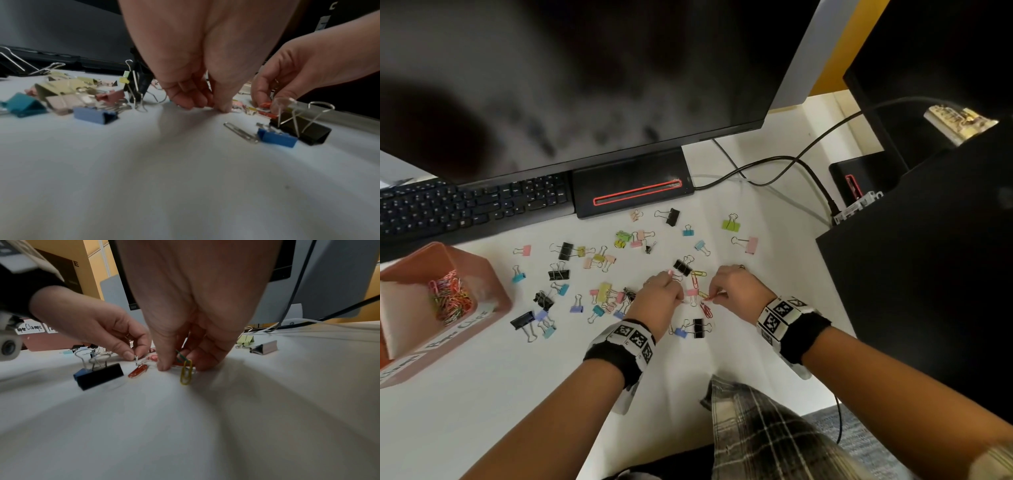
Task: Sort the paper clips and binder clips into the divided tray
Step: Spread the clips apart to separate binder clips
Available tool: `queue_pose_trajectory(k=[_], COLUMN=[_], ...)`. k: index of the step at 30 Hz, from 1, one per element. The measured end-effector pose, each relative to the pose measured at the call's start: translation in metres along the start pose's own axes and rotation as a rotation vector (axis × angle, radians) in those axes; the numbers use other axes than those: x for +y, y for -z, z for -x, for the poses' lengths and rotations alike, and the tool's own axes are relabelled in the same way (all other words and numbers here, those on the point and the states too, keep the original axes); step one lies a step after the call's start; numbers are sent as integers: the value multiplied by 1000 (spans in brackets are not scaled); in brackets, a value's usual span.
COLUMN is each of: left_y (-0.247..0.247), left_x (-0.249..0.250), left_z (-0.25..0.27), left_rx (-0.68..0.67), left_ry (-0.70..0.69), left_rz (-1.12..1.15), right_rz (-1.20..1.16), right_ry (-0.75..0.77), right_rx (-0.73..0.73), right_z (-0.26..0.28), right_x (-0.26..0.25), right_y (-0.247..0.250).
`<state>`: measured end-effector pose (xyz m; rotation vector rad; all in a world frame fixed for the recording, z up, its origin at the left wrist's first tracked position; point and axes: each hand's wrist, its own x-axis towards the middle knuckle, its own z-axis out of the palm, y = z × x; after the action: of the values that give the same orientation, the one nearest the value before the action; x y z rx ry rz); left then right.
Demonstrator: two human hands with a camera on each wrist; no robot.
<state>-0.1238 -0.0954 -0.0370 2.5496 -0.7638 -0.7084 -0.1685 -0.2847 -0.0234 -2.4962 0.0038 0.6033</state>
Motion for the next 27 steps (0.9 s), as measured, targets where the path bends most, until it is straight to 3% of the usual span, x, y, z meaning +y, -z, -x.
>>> queue_pose_trajectory(k=[6,11,16,22,27], left_y=[18,20,10,8,11], left_x=[-14,-18,-21,-15,-21], left_z=[13,30,33,26,27], left_rx=[124,-44,-161,-181,-150], left_ry=[-28,-153,-186,-146,-119], left_rz=[151,136,28,-25,4], right_rz=[-114,-236,-40,182,178], right_ry=[-7,-48,-37,-22,1], right_rx=[82,143,41,-61,-68], right_z=[0,-10,-33,-41,-32], right_x=[4,-3,-10,-12,-13], right_y=[4,15,22,26,23])
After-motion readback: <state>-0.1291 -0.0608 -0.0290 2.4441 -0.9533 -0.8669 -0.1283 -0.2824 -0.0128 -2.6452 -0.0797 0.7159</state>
